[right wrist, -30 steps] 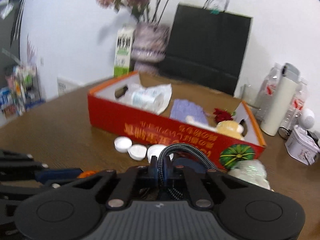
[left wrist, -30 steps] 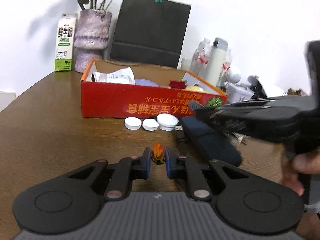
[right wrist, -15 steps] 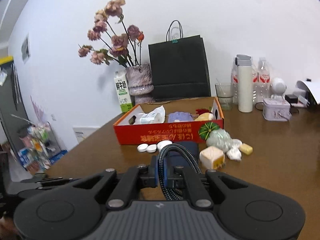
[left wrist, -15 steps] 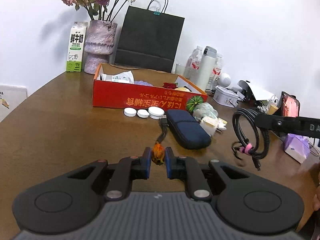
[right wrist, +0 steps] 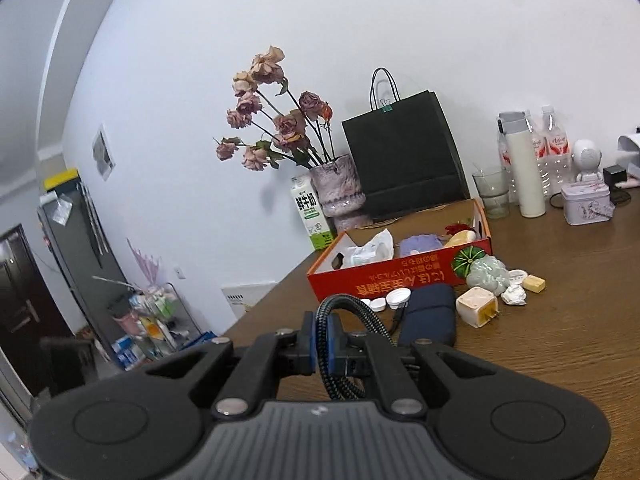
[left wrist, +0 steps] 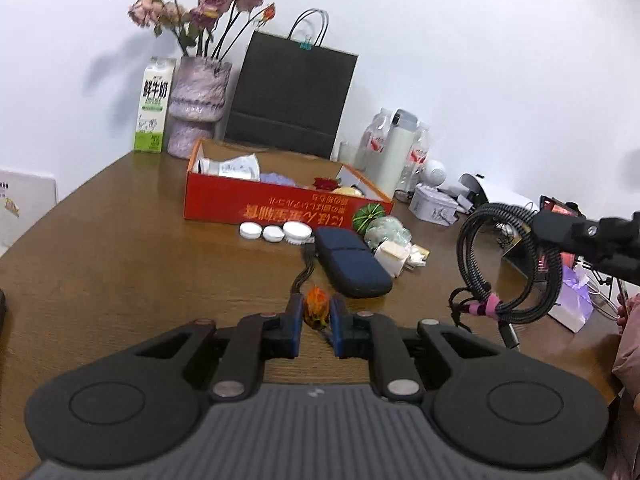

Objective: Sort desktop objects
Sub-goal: 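Carry cable and orange clip into the red box and open both tools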

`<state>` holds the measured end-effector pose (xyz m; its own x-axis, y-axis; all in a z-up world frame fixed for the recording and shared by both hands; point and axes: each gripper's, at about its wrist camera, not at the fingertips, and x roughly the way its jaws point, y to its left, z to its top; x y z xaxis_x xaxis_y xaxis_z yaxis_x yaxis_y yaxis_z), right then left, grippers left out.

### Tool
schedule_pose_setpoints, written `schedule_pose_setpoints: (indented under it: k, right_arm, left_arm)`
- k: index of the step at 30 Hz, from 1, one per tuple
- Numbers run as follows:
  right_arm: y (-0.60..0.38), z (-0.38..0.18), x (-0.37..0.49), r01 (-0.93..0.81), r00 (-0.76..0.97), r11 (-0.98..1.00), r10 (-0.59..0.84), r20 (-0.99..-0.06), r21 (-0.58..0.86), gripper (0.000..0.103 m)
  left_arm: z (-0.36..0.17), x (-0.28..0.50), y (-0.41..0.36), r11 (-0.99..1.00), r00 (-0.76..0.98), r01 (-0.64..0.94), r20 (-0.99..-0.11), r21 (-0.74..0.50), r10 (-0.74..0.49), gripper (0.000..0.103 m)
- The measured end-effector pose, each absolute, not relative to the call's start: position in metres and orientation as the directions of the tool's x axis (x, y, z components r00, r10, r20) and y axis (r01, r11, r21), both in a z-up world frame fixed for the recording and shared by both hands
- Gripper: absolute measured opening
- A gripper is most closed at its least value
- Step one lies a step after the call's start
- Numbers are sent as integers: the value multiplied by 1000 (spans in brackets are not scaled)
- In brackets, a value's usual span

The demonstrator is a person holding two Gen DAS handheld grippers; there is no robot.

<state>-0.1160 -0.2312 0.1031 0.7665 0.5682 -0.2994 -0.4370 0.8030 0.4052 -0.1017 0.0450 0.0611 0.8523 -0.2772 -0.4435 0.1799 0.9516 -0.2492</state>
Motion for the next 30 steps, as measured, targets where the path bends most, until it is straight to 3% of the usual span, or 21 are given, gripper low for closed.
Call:
schedule_pose_setpoints:
  k: [10, 19, 24, 30]
  right_arm:
    - [-228, 115, -72, -447, 756, 782, 590, -283, 435, 4]
    - [-184, 154, 58, -480, 794, 845, 533, -291, 237, 4]
    - [-148, 158, 167, -431, 837, 899, 432, -335, 80, 4]
    - [-130, 91, 320, -338, 744, 929, 362, -562, 150, 4]
  left_arm:
    - [68, -55, 53, 965, 882, 139, -417, -221, -222, 15]
    - [116, 83, 68, 974, 913, 130, -360, -186, -190, 15]
    - [125, 203, 63, 960, 860, 127, -455, -250, -232, 15]
    - [78, 319, 32, 965, 746, -4, -643, -261, -171, 15]
